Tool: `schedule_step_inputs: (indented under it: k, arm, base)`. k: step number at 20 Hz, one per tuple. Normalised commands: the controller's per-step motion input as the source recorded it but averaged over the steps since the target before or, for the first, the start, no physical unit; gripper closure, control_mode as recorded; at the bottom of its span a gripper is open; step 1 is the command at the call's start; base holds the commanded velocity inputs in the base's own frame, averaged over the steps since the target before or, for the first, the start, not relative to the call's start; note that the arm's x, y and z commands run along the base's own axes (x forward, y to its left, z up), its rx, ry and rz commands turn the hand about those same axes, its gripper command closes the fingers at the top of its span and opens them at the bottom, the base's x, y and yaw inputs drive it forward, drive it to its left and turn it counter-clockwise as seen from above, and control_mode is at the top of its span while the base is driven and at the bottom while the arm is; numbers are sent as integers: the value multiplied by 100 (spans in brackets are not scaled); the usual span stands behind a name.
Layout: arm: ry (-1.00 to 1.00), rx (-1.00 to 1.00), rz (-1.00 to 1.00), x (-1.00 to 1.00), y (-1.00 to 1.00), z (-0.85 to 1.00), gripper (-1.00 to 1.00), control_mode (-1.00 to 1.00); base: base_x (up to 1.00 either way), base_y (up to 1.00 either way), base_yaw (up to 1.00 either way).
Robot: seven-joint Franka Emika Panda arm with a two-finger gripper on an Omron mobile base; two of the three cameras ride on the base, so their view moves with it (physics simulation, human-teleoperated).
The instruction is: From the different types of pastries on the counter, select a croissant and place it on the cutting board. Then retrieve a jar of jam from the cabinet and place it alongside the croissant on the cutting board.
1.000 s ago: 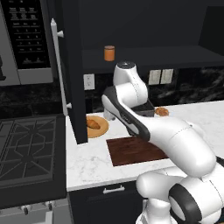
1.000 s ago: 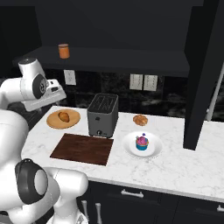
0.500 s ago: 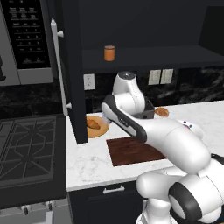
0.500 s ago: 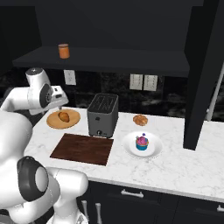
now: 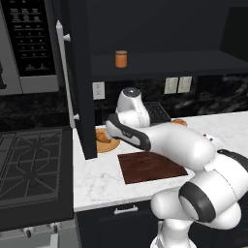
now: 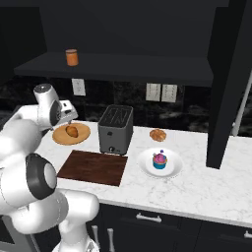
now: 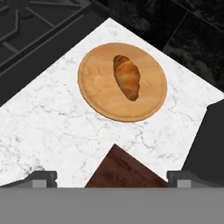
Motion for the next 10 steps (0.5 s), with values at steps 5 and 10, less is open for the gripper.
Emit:
schedule_step_inputs:
  k: [5,10]
  arm:
    - [0,0,0,50,19,-16,-100,-100]
    - [0,0,0,54,15,-22,-100,-100]
  base:
    - [0,0,0]
    - [0,0,0]
